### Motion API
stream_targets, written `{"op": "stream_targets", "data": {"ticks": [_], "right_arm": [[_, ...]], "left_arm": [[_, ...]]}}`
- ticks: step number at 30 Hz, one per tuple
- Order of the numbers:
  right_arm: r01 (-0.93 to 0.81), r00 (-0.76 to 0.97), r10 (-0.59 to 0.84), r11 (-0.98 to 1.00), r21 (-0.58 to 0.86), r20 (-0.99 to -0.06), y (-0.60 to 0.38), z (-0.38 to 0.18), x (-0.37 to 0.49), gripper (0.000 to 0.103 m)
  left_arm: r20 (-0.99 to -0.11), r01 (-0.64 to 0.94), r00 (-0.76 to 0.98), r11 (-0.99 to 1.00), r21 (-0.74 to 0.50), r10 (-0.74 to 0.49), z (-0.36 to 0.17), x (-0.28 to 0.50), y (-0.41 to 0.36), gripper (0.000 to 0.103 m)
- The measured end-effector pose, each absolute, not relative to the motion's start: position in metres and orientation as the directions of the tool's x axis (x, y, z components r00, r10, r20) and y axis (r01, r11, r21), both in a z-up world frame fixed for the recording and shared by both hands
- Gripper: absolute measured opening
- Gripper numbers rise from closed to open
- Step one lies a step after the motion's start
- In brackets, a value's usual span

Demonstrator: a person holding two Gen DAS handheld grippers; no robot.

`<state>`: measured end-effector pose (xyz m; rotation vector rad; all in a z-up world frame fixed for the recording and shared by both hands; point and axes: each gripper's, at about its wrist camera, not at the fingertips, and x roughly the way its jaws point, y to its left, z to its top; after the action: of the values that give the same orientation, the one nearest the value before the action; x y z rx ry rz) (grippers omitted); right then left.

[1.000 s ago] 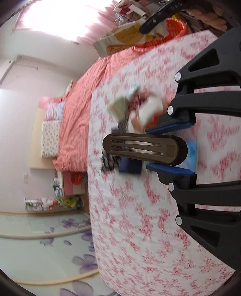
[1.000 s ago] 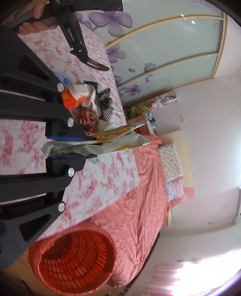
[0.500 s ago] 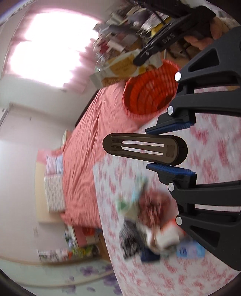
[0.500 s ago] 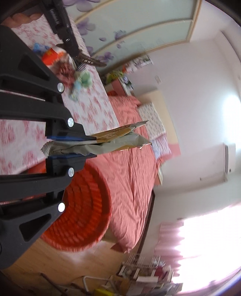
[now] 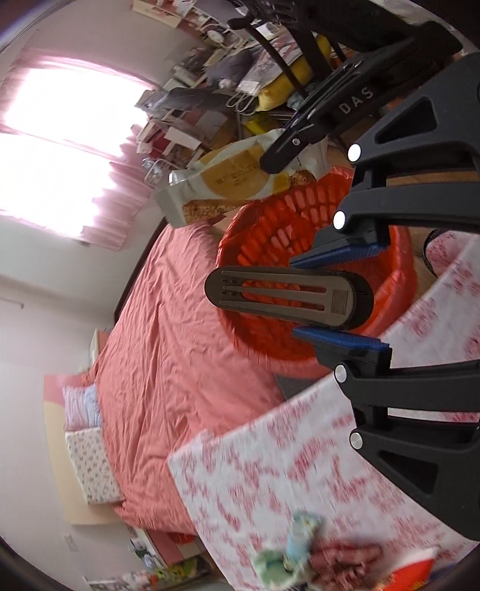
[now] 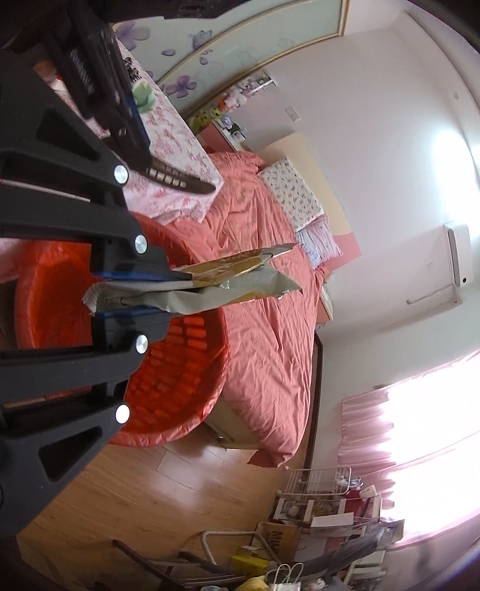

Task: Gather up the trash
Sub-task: 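Carry the comb and wrapper to the orange basket and release both, then grasp the blue tissue pack with the left tool while the right grasps the paper cup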

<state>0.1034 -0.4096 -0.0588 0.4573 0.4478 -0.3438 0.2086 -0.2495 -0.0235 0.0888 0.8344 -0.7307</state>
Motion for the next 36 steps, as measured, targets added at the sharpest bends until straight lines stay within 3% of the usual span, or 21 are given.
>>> {"op": "stream_targets", "data": {"ticks": [6,10,12,19,36], "right_arm": [[0.429,0.841,-0.212,0.822,0.374,-0.498,-0.426,-0.070,0.112,0.013],[0.433,0.839,-0.210,0.817,0.381,-0.503,-0.435,-0.076,0.117,0.026],[0.440,0.834,-0.212,0.813,0.383,-0.509,-0.436,-0.079,0.118,0.031],[0.462,0.821,-0.253,0.822,0.334,-0.512,-0.429,-0.074,0.114,0.052],[0.405,0.842,-0.259,0.882,0.240,-0.473,-0.379,-0.036,0.090,0.054]], "left_arm": [[-0.731,0.634,0.412,0.747,-0.199,-0.544,-0.037,0.212,-0.267,0.033],[-0.748,0.626,0.410,0.757,-0.186,-0.522,-0.044,0.214,-0.270,0.037],[-0.755,0.610,0.423,0.774,-0.172,-0.501,-0.044,0.213,-0.265,0.056],[-0.749,0.557,0.499,0.823,-0.108,-0.436,-0.036,0.209,-0.241,0.057],[-0.666,0.397,0.671,0.917,-0.046,-0.324,-0.004,0.166,-0.123,0.059]]}}
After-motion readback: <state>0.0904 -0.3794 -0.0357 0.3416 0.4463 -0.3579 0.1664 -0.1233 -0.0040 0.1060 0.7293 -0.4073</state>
